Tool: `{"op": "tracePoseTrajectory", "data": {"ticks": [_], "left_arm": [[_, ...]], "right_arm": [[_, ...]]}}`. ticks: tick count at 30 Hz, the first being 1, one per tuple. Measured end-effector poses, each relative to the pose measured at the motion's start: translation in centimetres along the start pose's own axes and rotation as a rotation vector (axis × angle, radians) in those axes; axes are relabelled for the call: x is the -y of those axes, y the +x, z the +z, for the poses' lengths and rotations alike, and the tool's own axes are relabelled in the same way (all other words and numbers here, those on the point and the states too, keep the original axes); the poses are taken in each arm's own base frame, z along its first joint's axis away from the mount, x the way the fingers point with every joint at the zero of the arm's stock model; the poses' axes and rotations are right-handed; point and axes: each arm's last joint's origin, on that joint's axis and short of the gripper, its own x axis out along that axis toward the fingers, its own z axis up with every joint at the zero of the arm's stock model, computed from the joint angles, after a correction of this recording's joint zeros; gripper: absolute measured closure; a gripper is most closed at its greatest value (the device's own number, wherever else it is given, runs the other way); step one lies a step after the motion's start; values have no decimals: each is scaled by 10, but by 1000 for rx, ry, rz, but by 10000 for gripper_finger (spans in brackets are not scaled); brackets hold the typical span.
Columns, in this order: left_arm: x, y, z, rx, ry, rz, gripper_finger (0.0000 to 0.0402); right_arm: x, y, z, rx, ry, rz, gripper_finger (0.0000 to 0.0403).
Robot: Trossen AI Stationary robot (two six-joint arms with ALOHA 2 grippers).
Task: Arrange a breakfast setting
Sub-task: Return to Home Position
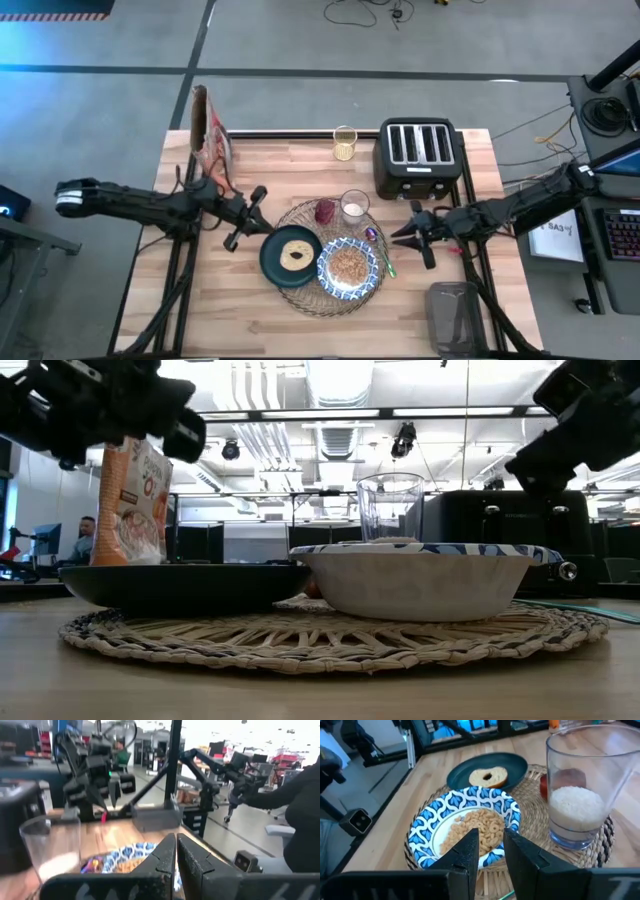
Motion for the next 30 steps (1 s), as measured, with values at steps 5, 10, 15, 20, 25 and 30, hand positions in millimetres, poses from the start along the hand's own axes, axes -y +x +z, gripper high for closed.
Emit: {"op": "tracePoseTrajectory", "data": {"ticks": [5, 10, 15, 20, 25, 30], "left_arm": [[-5, 5, -18, -88, -53, 8, 402], [-9, 8, -38, -141, -89, 16, 402], [-10, 8, -55, -116, -100, 15, 402], [-11, 6, -70, -107, -114, 32, 402], [-15, 11, -77, -89, -129, 49, 402], [-16, 12, -80, -92, -149, 43, 402]], "right_arm": [[7, -6, -14, 43, 5, -41, 323], [14, -10, -29, 105, 16, -69, 323], [17, -14, -36, 140, 34, -74, 323], [19, -14, -35, 163, 17, -152, 323], [24, -16, -35, 213, 62, -328, 323], [25, -16, -35, 222, 71, -350, 323]]}}
